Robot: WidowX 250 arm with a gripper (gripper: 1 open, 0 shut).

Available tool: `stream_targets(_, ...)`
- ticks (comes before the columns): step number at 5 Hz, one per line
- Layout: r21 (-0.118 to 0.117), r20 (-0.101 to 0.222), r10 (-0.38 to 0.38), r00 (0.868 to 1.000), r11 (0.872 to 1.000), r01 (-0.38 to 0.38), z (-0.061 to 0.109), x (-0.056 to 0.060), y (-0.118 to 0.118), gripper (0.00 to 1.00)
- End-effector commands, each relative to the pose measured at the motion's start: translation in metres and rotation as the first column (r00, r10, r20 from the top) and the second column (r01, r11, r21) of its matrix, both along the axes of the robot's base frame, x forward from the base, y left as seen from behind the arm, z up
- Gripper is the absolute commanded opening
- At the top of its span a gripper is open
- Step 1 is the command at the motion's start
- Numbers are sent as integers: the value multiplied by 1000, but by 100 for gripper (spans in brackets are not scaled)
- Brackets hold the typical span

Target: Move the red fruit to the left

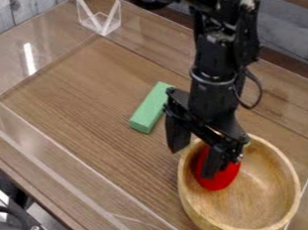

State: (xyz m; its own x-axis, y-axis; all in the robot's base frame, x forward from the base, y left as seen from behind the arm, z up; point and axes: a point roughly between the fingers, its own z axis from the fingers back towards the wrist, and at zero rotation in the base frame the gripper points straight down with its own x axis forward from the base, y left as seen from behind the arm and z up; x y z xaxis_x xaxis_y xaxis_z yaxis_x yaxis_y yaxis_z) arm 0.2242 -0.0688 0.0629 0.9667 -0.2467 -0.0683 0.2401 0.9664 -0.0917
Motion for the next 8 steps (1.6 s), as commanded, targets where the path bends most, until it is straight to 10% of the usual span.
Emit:
stream_targets(1,-38,86,-27,996,999,31,11,8,-2,100)
stream_targets(8,-58,81,-15,997,998,20,-2,24,5,100)
